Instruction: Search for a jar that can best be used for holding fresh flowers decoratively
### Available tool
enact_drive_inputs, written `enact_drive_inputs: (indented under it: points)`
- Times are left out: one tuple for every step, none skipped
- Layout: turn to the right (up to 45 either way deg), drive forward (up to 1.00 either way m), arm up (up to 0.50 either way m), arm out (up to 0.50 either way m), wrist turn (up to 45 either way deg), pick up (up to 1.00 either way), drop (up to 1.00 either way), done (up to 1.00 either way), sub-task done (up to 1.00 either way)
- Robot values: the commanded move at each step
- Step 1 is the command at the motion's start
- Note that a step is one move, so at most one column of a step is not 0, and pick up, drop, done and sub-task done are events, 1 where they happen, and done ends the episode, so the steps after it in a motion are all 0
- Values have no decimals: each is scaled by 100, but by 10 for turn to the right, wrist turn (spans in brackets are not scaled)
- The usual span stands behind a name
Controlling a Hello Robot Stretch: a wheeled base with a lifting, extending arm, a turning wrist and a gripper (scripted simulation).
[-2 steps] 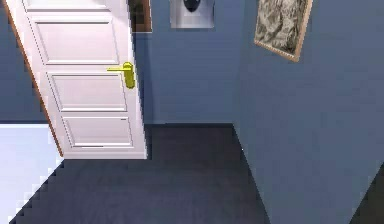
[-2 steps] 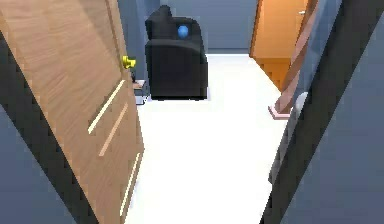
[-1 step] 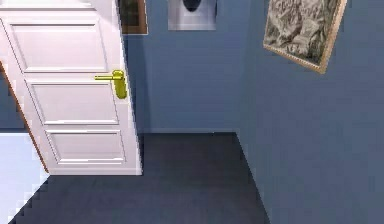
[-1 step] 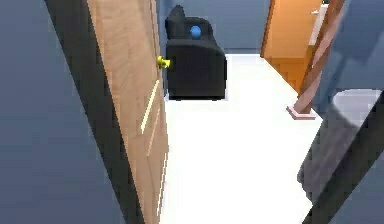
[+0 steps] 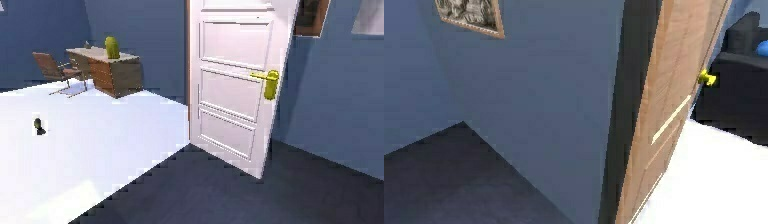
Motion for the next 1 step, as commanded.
enact_drive_inputs:
  points:
    - [0, 35, 0, 0, 0, 0, 0, 0, 0]
